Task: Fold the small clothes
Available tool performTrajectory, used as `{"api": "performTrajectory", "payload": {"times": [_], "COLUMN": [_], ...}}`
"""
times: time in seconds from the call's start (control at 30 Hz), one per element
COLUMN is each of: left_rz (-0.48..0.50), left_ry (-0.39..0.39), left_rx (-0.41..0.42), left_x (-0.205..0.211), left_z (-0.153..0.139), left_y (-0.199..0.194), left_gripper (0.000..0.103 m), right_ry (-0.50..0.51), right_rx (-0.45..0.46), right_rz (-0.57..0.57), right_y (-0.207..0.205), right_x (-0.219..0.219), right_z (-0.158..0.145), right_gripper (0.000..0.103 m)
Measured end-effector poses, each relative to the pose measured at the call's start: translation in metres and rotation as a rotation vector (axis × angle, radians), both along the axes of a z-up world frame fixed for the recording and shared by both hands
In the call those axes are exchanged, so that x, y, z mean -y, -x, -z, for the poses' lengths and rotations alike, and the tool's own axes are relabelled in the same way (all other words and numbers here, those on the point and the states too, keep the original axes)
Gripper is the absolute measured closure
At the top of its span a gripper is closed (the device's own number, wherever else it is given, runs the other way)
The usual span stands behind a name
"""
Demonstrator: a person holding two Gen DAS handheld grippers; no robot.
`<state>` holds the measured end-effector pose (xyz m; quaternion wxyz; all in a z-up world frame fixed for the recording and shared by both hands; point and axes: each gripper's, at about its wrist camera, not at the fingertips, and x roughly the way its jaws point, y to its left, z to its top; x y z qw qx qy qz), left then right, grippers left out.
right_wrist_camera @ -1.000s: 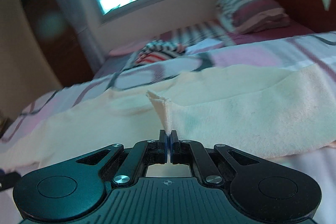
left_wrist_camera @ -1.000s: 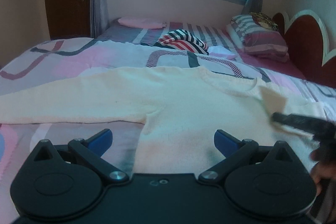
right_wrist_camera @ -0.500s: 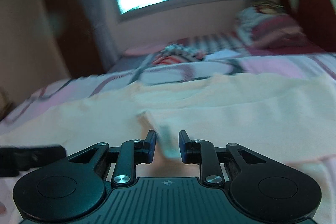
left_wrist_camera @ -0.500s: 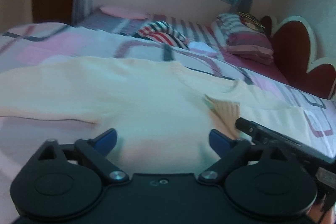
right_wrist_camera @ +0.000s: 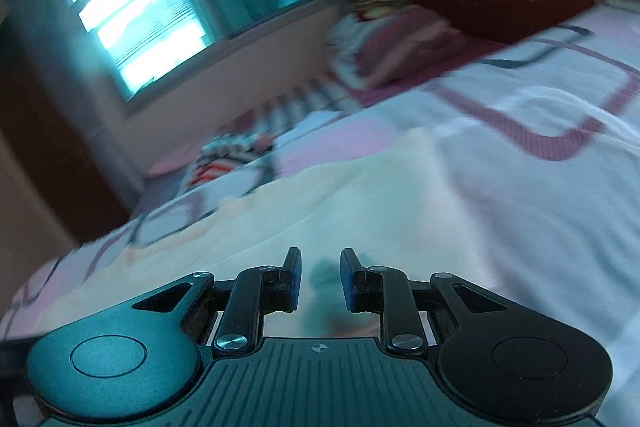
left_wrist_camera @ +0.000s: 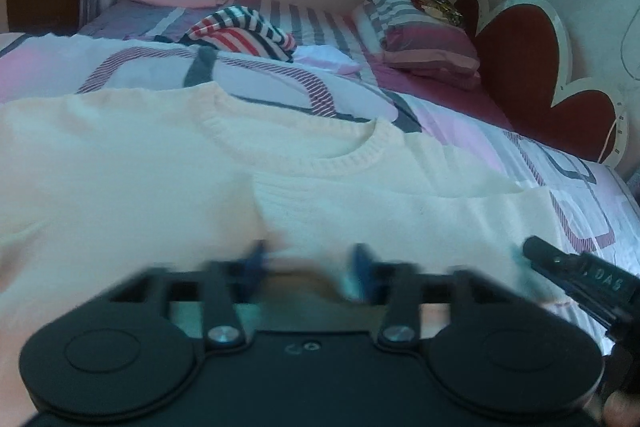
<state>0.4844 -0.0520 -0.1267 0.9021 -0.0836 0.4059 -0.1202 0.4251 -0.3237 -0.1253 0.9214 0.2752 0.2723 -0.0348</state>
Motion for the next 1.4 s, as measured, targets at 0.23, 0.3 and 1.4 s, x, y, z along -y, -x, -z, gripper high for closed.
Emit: {"api": "performTrajectory", "payload": {"times": [0.23, 0.3, 1.4], "left_rz": [-0.031, -0.059, 0.065], "left_ry": [-0.039, -0.069, -0.18], "left_rx": [0.081, 0.077, 0.207], "left_x": [-0.027, -0.047, -0.05], "left_z": [-0.015, -0.014, -0.024], "left_y": [0.003, 0.005, 0.025], "left_gripper": [0.096, 0.096, 0.032], "right_ry": [-0.044, -0.063, 0.065], "right_rx": [-0.002, -0.014, -0.018], "right_rz": [0.111, 0.123, -0.169], "right_y": [0.016, 0.023, -0.012], "right_x": [0.042, 0.049, -0.065], "right_z": [-0.004, -0.004, -0.017], "right_gripper": [0.081, 0.081, 0.081]}}
